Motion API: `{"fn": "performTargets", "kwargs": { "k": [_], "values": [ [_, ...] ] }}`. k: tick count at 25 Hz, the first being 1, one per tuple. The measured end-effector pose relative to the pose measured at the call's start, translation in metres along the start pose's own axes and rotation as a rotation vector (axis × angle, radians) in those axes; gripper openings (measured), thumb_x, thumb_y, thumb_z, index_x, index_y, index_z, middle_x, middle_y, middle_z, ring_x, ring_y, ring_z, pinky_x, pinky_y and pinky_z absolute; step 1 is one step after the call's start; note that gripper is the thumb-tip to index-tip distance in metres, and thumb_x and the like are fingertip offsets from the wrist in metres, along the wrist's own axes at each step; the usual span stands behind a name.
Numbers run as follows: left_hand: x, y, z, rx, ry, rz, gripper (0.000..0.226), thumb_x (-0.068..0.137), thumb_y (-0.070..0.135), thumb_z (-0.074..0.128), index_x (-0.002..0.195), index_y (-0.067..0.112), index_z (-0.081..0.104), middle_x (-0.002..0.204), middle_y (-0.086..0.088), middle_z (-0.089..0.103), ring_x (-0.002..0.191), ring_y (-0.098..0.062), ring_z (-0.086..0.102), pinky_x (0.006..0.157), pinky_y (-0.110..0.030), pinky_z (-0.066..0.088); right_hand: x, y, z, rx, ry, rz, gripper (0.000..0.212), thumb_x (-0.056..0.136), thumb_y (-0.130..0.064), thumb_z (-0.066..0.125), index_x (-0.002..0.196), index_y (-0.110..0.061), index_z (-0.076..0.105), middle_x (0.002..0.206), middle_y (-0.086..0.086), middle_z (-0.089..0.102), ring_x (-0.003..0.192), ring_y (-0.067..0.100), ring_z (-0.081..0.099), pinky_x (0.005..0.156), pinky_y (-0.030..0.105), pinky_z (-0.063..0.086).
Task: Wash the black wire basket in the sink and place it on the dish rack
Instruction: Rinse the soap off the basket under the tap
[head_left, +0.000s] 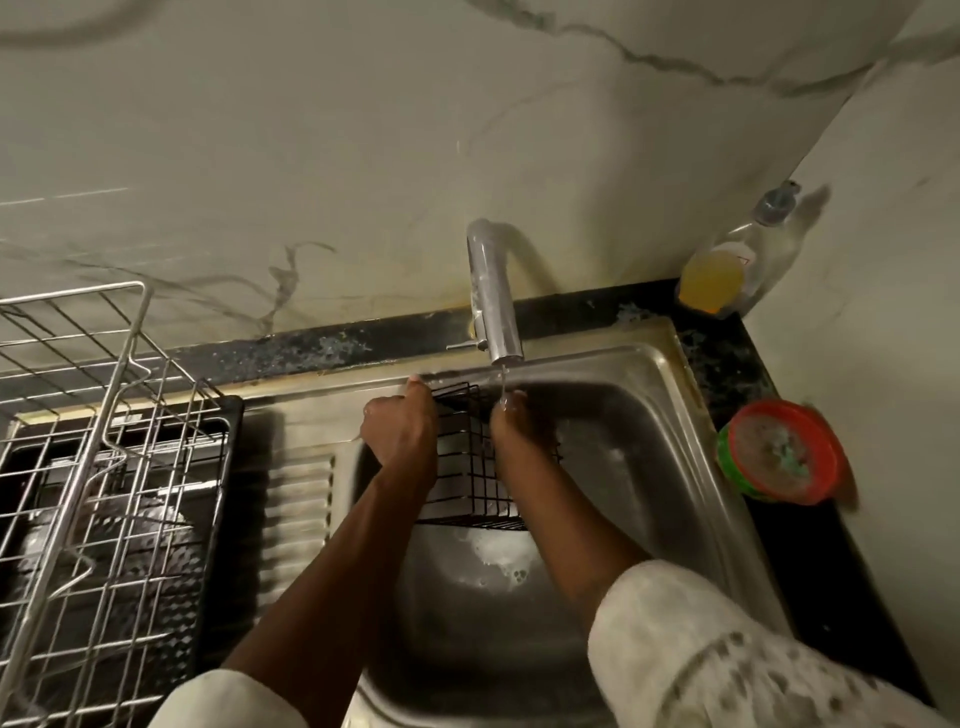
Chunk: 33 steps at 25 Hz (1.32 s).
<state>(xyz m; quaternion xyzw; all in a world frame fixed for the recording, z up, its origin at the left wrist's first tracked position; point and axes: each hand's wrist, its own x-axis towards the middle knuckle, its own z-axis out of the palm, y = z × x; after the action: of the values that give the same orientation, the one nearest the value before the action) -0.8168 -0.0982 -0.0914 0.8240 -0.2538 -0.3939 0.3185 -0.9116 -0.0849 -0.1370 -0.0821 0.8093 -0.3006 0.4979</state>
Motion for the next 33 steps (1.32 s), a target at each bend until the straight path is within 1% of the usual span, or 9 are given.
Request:
{"fn": "performTargets", "kwargs": {
  "k": [5, 7, 9, 11, 16, 18, 24, 30, 33],
  "values": [
    [0.004, -0.004, -0.007, 0.028, 0.014, 0.005, 0.066, 0.093, 0.051, 0.069, 0.127, -0.004, 0.060, 0.127, -0.022, 0.064, 0.113, -0.039, 0.063, 0.092, -0.041, 0.052, -0.038, 0.020, 0.033, -0.247, 0.019, -0.380, 0.073, 0.101, -0.062, 0.008, 0.162, -0.021, 0.003, 0.169, 0.002, 0.001, 0.155, 0.024, 0.002, 0.122, 0.054, -0.001],
    [0.005, -0.007, -0.008, 0.041, 0.028, 0.024, 0.063, 0.094, 0.050, 0.068, 0.122, -0.007, 0.063, 0.124, -0.023, 0.066, 0.111, -0.039, 0.065, 0.095, -0.042, 0.052, -0.013, 0.033, 0.015, -0.239, 0.096, -0.276, 0.075, 0.100, -0.064, 0.009, 0.160, -0.020, 0.017, 0.166, 0.006, 0.018, 0.151, 0.029, 0.020, 0.121, 0.056, 0.012],
    [0.006, -0.007, -0.004, 0.051, 0.002, 0.067, 0.049, 0.097, 0.047, 0.067, 0.100, -0.003, 0.068, 0.104, -0.020, 0.071, 0.086, -0.029, 0.066, 0.089, -0.041, 0.054, 0.027, 0.046, -0.004, -0.173, 0.174, -0.087, 0.065, 0.103, -0.054, 0.017, 0.148, -0.014, 0.040, 0.151, 0.015, 0.042, 0.135, 0.036, 0.043, 0.113, 0.053, 0.031],
    [-0.003, -0.001, 0.001, 0.046, 0.006, 0.081, 0.039, 0.098, 0.041, 0.067, 0.092, 0.003, 0.064, 0.078, -0.007, 0.059, 0.065, -0.016, 0.052, 0.078, -0.034, 0.047, 0.045, 0.051, -0.014, -0.112, 0.155, 0.044, 0.058, 0.106, -0.046, 0.019, 0.146, -0.010, 0.043, 0.149, 0.019, 0.043, 0.133, 0.037, 0.045, 0.112, 0.052, 0.033],
    [0.001, -0.001, 0.001, 0.054, 0.026, 0.063, 0.061, 0.096, 0.048, 0.068, 0.125, -0.005, 0.061, 0.122, -0.020, 0.064, 0.100, -0.032, 0.062, 0.085, -0.039, 0.049, -0.050, 0.044, 0.030, -0.110, 0.068, -0.272, 0.066, 0.105, -0.049, 0.017, 0.160, -0.010, 0.015, 0.167, 0.009, 0.012, 0.153, 0.029, 0.013, 0.123, 0.053, 0.009],
    [0.006, -0.009, -0.006, 0.070, 0.046, 0.036, 0.067, 0.093, 0.052, 0.069, 0.127, -0.005, 0.061, 0.129, -0.021, 0.064, 0.115, -0.038, 0.063, 0.095, -0.042, 0.051, -0.041, 0.047, 0.030, -0.170, 0.062, -0.253, 0.069, 0.104, -0.055, 0.014, 0.161, -0.018, 0.004, 0.169, 0.000, -0.001, 0.155, 0.022, 0.000, 0.123, 0.051, -0.001],
    [0.007, -0.010, -0.005, 0.054, 0.030, 0.058, 0.063, 0.093, 0.049, 0.072, 0.121, -0.007, 0.063, 0.121, -0.021, 0.067, 0.105, -0.033, 0.064, 0.090, -0.040, 0.053, 0.018, 0.046, -0.015, -0.077, 0.184, 0.053, 0.067, 0.105, -0.052, 0.020, 0.156, -0.009, 0.024, 0.162, 0.014, 0.027, 0.148, 0.033, 0.026, 0.121, 0.051, 0.014],
    [0.018, -0.026, -0.009, 0.113, 0.070, -0.005, 0.078, 0.081, 0.065, 0.068, 0.122, -0.001, 0.068, 0.124, -0.022, 0.069, 0.114, -0.039, 0.065, 0.100, -0.046, 0.055, -0.077, 0.053, 0.041, -0.315, 0.036, -0.421, 0.070, 0.104, -0.057, 0.013, 0.161, -0.020, -0.002, 0.167, -0.007, -0.007, 0.155, 0.013, -0.006, 0.123, 0.051, -0.004],
    [0.026, -0.039, -0.012, 0.065, 0.102, -0.046, 0.078, 0.079, 0.066, 0.071, 0.119, -0.001, 0.069, 0.118, -0.020, 0.071, 0.108, -0.037, 0.067, 0.097, -0.048, 0.057, -0.030, 0.062, 0.016, -0.363, 0.066, -0.380, 0.068, 0.104, -0.056, 0.011, 0.160, -0.018, 0.008, 0.168, -0.001, -0.001, 0.155, 0.019, 0.002, 0.123, 0.053, 0.001]
  ]
}}
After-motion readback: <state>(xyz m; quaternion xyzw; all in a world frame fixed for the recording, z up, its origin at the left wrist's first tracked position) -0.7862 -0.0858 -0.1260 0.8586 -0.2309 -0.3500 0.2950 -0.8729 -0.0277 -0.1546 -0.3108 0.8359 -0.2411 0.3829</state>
